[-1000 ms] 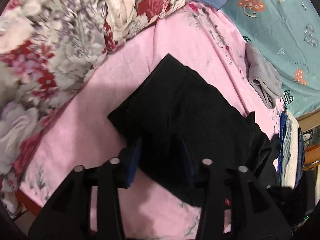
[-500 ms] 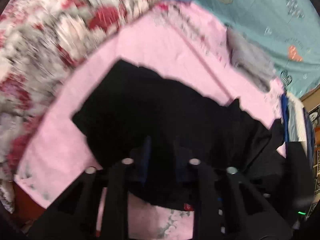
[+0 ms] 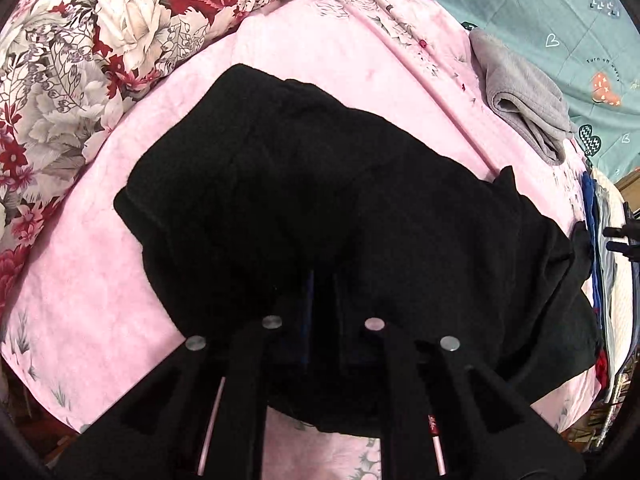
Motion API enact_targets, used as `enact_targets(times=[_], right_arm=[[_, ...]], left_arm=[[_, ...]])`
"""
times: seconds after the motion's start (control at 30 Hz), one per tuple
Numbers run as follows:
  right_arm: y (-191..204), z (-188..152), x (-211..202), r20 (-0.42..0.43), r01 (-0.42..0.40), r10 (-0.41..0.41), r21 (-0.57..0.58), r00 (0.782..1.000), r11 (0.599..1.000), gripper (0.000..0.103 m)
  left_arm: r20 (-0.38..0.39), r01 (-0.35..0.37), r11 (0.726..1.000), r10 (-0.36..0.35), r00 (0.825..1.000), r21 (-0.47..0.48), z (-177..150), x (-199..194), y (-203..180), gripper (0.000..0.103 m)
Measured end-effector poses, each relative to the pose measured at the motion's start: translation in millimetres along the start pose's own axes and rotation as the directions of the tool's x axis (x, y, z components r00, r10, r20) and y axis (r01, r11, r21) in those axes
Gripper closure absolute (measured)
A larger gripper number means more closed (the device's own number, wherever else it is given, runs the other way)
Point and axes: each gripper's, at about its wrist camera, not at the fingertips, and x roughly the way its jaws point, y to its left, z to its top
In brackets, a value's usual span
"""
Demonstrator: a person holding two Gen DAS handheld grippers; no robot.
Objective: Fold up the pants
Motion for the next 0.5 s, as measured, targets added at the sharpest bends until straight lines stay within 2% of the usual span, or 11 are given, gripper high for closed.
enact_targets(times=[0.07, 0.17, 0.27, 0.5], right_arm=[[-39.8, 28.5, 12.5, -0.019, 0.038, -0.036, 0.131, 0.999, 0.991, 0.050], [-66.1, 58.6, 30.9, -0.055, 0.038, -0.026, 0.229, 0.998, 0.973, 0.050], [-69.2, 75.9, 47.0, -0.072, 0.032, -0.013, 0.279, 0.997, 0.960, 0.050], [-66.3, 93.8, 85.1, -0.161, 0.128, -0.081, 0.306, 0.984, 0.943, 0.050]], left_arm=[[0.002, 0.004, 1.000, -0.004, 1.000, 0.003, -0.4, 0.4, 0.4, 0.093], [0.001, 0.007, 1.000, -0.007, 1.000, 0.001, -0.3, 1.7, -1.1, 0.093], [-0.004, 0.008, 1.000, -0.008, 1.000, -0.003, -0.8, 0.9, -0.4, 0.093], [-0.013, 0.010, 1.000, -0.010, 1.000, -0.009, 2.5, 2.5, 0.5, 0.093]])
